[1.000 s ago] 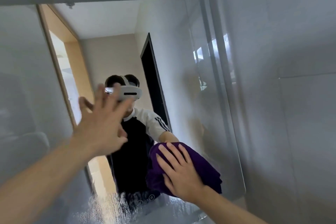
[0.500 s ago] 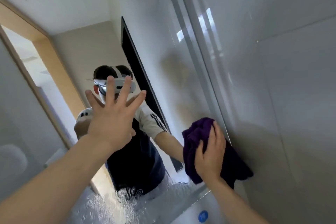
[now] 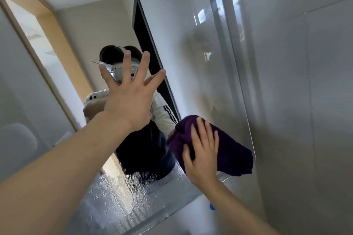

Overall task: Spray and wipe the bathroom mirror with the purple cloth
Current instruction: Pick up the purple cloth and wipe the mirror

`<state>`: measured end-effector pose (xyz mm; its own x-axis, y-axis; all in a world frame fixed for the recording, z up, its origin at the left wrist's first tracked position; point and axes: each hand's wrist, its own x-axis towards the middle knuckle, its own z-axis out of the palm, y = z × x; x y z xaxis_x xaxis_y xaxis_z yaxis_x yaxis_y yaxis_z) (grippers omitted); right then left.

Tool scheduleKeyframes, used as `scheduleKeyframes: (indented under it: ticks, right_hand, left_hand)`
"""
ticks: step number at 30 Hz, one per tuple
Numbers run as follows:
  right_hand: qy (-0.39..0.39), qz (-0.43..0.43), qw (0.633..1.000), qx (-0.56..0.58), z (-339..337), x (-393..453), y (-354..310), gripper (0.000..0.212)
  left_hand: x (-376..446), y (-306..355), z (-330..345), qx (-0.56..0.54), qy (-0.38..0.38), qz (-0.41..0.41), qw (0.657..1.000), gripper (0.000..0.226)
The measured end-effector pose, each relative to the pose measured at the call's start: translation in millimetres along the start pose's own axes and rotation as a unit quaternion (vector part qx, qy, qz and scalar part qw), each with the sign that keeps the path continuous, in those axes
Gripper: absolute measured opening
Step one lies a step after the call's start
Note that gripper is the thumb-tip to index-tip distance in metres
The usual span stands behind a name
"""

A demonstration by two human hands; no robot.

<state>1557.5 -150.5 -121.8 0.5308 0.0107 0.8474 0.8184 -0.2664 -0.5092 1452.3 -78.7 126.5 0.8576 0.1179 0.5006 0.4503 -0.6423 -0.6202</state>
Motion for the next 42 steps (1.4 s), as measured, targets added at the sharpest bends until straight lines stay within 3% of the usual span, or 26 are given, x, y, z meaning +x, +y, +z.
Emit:
scheduleKeyframes:
  ticks: [2, 4, 8, 12, 17, 19, 24, 27, 32, 34, 37, 39, 42]
  right_hand:
    - [-0.036, -0.1, 0.993, -0.041, -11, -7, 33, 0.066]
    - [-0.034, -0.109, 0.992, -0.056, -19, -8, 62, 0.065]
    - [0.026, 0.074, 0.995, -0.061, -19, -18, 102, 0.062]
    - [0.111, 0.287, 0.951, 0.024, -11, -40, 112, 0.066]
    - [0.145, 0.378, 0.908, 0.106, -5, -57, 77, 0.064]
    - [0.127, 0.361, 0.917, 0.109, 4, -71, 56, 0.065]
    - [-0.012, 0.15, 0.988, 0.03, 24, -107, 9, 0.082]
    - [-0.042, 0.1, 0.994, 0.013, 21, -90, 4, 0.089]
    - [-0.036, 0.015, 0.998, -0.047, -4, -25, 39, 0.077]
    - [-0.008, 0.033, 0.997, -0.069, -8, -16, 64, 0.075]
    - [0.06, 0.165, 0.984, -0.04, -10, -27, 85, 0.074]
    - [0.101, 0.255, 0.962, 0.002, -6, -37, 78, 0.072]
    - [0.103, 0.293, 0.95, 0.035, 3, -47, 42, 0.069]
  left_hand:
    - [-1, 0, 0, 0.001, 0.003, -0.001, 1.0, 0.116]
    - [-2, -1, 0, -0.002, 0.006, -0.001, 1.0, 0.115]
    - [0, -2, 2, -0.013, 0.014, -0.007, 1.0, 0.114]
    - [1, 0, 5, -0.02, 0.016, -0.007, 1.0, 0.117]
    - [3, 1, 7, -0.018, 0.021, -0.006, 1.0, 0.117]
    - [4, 0, 7, -0.014, 0.02, -0.01, 1.0, 0.117]
    - [2, -2, 9, -0.022, 0.026, -0.015, 0.999, 0.115]
    - [1, -3, 9, -0.018, 0.022, -0.014, 0.999, 0.114]
    - [0, -5, 6, -0.01, 0.015, -0.012, 1.0, 0.115]
    - [-1, -5, 5, -0.007, 0.009, -0.011, 1.0, 0.113]
    - [-2, -1, 3, -0.004, 0.003, -0.009, 1.0, 0.109]
    - [-2, 0, 3, -0.012, 0.005, -0.011, 1.0, 0.109]
    - [-1, 1, 1, -0.02, 0.01, -0.014, 1.0, 0.111]
